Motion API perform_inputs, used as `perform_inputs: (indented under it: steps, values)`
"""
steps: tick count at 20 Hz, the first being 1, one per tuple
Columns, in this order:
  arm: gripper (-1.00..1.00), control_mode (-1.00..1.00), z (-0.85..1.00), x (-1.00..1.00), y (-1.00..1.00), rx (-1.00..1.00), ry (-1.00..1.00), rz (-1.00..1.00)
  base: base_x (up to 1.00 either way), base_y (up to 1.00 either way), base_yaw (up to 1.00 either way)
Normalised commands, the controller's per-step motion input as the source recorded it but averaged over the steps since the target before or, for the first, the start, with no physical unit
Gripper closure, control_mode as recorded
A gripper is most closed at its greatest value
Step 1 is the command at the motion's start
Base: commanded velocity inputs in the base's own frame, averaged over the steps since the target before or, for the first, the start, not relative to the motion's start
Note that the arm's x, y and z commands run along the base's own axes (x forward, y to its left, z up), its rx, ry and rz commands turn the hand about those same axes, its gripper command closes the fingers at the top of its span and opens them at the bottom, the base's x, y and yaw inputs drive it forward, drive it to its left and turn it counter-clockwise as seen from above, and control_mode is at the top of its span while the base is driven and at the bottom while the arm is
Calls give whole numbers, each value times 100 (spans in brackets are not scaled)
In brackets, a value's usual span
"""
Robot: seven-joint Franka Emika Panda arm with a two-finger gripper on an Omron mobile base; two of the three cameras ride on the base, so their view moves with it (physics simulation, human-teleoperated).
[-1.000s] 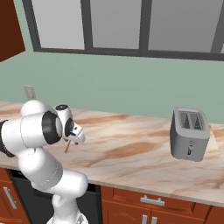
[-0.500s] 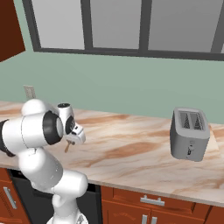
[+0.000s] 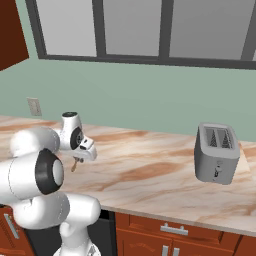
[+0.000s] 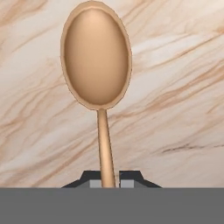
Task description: Take the fork and place it on the left side of the plate. Then take the spoon and place it on the right side of the plate. Make sure they're directly next to the plate.
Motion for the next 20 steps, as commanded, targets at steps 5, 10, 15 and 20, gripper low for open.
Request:
perform_inputs:
  steps: [5,10,15,20]
  values:
    - [100,-100,31,-38,-2,0,-2,5,0,0,0]
    - [100,-100,10,-18,-1,0,-3,1,0,0,0]
    - [100,-100,0,0,0,0,0,0,0,0,0]
    - [100,-100,0,0,0,0,0,0,0,0,0]
